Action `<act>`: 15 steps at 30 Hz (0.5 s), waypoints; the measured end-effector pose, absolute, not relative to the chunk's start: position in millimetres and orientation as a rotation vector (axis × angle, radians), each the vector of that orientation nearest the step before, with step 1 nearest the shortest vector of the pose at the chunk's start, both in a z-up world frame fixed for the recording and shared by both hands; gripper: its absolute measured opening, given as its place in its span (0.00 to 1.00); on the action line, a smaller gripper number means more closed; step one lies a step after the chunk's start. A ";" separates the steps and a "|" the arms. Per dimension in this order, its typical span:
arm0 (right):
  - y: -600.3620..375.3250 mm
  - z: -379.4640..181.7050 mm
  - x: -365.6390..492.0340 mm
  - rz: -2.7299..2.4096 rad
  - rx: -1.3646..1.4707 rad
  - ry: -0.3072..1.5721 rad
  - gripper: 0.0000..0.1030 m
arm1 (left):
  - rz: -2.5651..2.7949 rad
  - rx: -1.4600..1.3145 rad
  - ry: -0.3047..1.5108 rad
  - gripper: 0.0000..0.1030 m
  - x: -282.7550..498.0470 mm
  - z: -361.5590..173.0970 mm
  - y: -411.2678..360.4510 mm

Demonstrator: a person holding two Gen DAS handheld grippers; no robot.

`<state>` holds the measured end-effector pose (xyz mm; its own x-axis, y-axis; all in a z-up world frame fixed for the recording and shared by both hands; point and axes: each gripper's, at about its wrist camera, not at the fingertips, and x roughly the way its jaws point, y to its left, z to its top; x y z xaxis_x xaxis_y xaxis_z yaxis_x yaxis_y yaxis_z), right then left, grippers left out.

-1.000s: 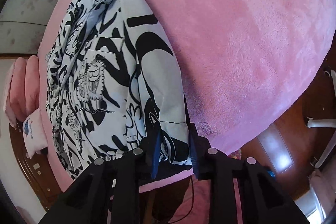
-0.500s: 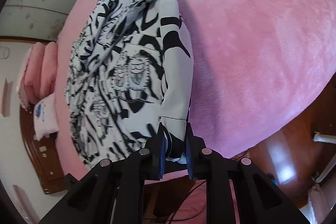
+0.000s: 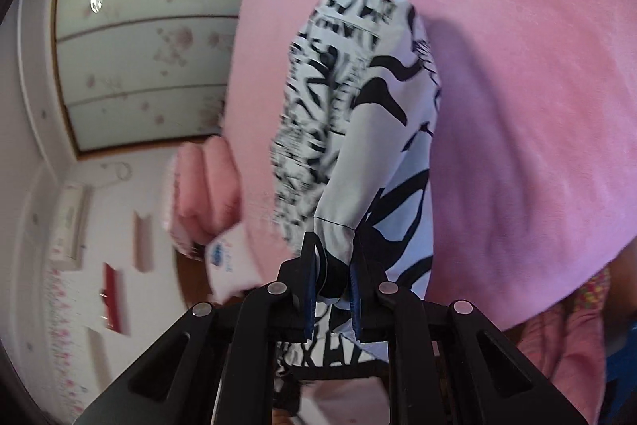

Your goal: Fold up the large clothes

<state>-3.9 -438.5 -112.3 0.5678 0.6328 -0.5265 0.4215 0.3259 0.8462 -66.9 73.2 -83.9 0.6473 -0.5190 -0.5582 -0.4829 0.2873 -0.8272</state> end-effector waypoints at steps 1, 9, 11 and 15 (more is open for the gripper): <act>-442.7 -102.5 3.9 0.187 1.304 1.008 0.12 | -0.032 -1.344 0.914 0.12 -59.6 -74.6 75.2; -461.0 -43.0 87.4 0.248 1.276 0.885 0.12 | -0.030 -1.279 0.826 0.12 38.8 -0.5 98.1; -462.7 -34.0 110.4 0.244 1.263 0.873 0.12 | -0.042 -1.244 0.832 0.12 80.3 14.1 97.1; -461.3 -19.7 165.2 0.186 1.234 0.849 0.12 | -0.088 -1.180 0.863 0.12 160.2 32.8 101.9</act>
<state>165.2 -461.3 -19.7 0.6886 0.5548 -0.4670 0.3089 0.3583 0.8810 160.2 101.9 32.8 0.6862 -0.4843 -0.5428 -0.3645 0.4168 -0.8327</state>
